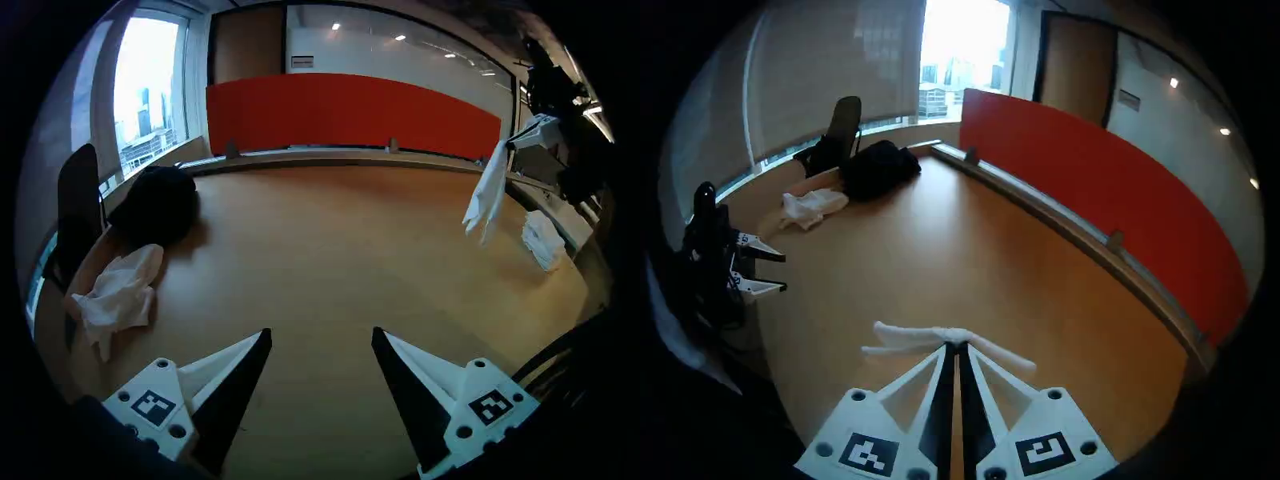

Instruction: Fold towel

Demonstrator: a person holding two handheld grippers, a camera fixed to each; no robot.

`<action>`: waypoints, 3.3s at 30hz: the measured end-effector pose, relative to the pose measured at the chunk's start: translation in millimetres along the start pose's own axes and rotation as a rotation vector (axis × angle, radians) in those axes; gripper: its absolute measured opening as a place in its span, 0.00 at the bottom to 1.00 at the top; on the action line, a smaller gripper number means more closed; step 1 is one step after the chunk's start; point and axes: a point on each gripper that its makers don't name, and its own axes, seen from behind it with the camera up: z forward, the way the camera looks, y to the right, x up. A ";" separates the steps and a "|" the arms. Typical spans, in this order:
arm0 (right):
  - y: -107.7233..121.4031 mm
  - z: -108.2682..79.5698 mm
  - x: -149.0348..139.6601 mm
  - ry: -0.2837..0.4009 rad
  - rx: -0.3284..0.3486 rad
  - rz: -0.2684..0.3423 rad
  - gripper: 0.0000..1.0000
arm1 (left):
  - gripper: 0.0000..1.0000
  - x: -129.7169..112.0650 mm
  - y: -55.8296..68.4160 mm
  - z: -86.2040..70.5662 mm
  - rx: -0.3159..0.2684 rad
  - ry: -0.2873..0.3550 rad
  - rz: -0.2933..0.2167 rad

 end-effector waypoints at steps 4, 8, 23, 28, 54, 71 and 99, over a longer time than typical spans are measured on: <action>20.4 -12.8 -14.3 -0.022 -0.030 0.020 0.04 | 0.93 2.7 2.3 2.8 -0.006 0.000 0.005; 39.5 -25.1 -25.3 -0.039 -0.055 0.036 0.04 | 0.93 4.3 4.4 5.1 -0.011 -0.002 0.009; 111.6 -67.9 -56.5 -0.079 -0.156 0.090 0.04 | 0.93 9.0 9.3 10.8 -0.013 -0.011 0.026; 134.3 -82.9 -65.9 -0.087 -0.190 0.110 0.04 | 0.93 10.9 10.4 12.8 -0.012 -0.013 0.030; 207.5 -141.9 -107.3 -0.128 -0.327 0.184 0.04 | 0.93 19.9 20.4 17.9 -0.022 -0.013 0.055; 199.6 -176.0 -162.8 -0.178 -0.360 0.248 0.04 | 0.93 25.6 27.1 18.8 -0.035 -0.012 0.073; 168.0 -205.1 -321.0 -0.341 -0.398 0.498 0.04 | 0.93 20.6 27.0 13.0 -0.037 -0.025 0.091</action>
